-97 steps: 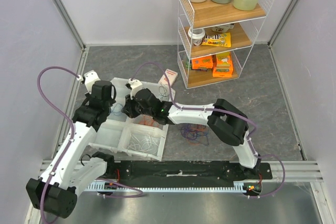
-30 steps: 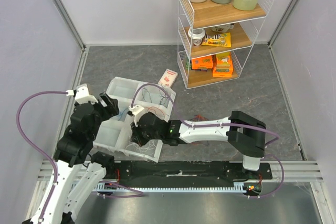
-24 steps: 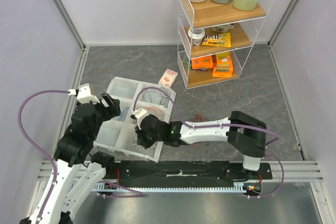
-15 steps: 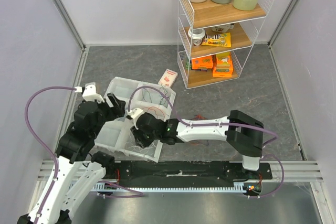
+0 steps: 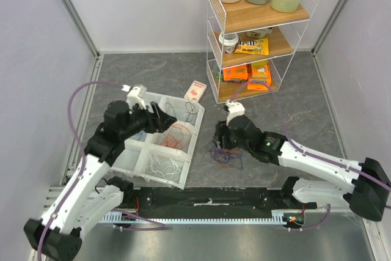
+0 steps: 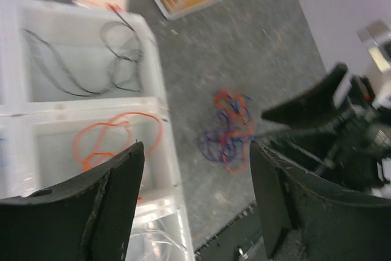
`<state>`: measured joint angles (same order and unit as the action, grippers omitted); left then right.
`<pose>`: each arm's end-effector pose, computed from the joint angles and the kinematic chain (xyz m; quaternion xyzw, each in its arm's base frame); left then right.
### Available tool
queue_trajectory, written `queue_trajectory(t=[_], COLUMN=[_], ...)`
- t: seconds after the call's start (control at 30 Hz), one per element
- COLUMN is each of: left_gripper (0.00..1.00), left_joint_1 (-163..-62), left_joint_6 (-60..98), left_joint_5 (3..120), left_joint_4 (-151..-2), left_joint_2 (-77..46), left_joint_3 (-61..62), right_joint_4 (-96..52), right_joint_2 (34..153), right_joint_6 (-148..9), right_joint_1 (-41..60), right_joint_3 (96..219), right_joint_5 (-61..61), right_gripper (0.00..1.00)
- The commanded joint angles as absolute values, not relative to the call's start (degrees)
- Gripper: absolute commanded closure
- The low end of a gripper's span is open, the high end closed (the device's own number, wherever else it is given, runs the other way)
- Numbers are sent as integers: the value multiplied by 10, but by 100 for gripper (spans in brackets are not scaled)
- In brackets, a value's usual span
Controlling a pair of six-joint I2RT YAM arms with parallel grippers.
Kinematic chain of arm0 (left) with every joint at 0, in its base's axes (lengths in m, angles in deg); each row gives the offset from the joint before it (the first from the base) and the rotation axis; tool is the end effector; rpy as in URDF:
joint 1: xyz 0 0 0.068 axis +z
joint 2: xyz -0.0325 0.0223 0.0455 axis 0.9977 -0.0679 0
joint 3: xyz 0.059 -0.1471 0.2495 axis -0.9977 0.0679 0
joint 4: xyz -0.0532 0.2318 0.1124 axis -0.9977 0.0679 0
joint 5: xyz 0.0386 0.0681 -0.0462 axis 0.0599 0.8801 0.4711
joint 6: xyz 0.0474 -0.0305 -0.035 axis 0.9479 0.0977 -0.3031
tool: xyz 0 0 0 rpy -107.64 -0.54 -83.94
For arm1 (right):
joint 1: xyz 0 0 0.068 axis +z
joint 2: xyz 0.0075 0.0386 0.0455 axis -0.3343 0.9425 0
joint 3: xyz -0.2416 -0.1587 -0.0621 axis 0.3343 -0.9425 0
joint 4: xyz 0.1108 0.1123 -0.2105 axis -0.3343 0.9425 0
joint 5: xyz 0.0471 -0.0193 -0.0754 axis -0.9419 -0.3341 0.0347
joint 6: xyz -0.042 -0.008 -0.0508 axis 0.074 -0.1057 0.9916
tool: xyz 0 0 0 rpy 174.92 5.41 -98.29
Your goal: Untangle the cables
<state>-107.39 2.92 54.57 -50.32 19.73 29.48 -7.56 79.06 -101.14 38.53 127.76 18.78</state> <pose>0.1450 -0.0714 0.3270 0.0324 0.8211 -0.3303 0.4643 0.1464 0.2146 0.2718 -0.1041 0.8804 0.2790 0.3691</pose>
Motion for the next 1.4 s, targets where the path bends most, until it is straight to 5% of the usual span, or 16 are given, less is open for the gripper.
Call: queue_trajectory(t=[0.0, 0.17, 0.4, 0.67, 0.9, 1.13, 1.37], left_gripper=[28, 28, 17, 19, 40, 93, 98], left_joint_1=[-1112, -1249, -1313, -1314, -1317, -1334, -1352], left_joint_6=[-36, -19, 46, 67, 42, 42, 100], left_joint_5=[384, 496, 555, 481, 427, 414, 582], left_joint_4=[-630, -631, -574, -597, -631, -666, -644], left_joint_2=[93, -21, -225, -340, -363, -341, -106], left_joint_3=[314, 288, 196, 160, 172, 169, 161], right_joint_4=[-32, -33, -66, -146, -152, -129, -15], right_joint_2=[729, 747, 782, 815, 796, 765, 720], right_joint_6=[-1050, -1024, -999, -1010, -1019, -1023, -1074], right_joint_1=[327, 264, 214, 177, 167, 163, 141], right_joint_3=[1202, 1181, 1154, 1109, 1093, 1092, 1125], right_joint_5=[220, 178, 152, 88, 92, 100, 229], right_gripper=[38, 43, 43, 51, 73, 93, 100])
